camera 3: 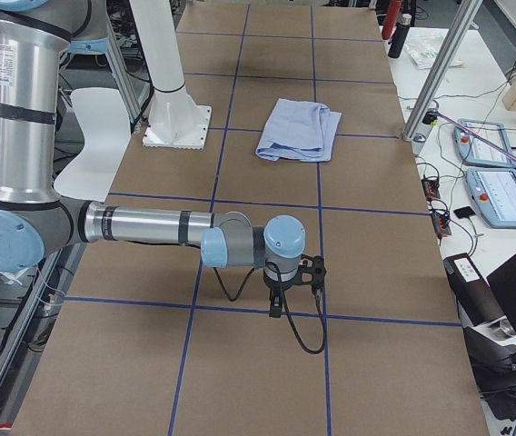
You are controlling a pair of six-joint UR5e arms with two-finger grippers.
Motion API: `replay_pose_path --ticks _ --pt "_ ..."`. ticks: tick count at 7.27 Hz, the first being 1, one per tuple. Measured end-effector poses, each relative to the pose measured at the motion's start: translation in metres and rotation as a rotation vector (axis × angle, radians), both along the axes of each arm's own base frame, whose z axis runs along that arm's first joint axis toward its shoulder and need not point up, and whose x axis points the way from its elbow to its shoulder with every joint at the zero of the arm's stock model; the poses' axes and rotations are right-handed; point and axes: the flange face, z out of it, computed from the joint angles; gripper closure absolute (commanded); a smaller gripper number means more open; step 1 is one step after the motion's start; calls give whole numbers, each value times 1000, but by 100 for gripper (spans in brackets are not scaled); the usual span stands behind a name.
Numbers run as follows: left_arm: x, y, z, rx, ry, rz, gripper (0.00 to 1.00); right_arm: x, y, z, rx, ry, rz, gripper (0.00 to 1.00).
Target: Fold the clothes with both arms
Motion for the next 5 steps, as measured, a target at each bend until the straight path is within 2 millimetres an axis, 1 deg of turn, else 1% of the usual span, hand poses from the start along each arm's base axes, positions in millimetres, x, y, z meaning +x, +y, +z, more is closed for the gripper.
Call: replay_pose_path --ticks 5 --pt "0 0 0 2 0 0 0 0 -1 2 -6 -5 2 0"
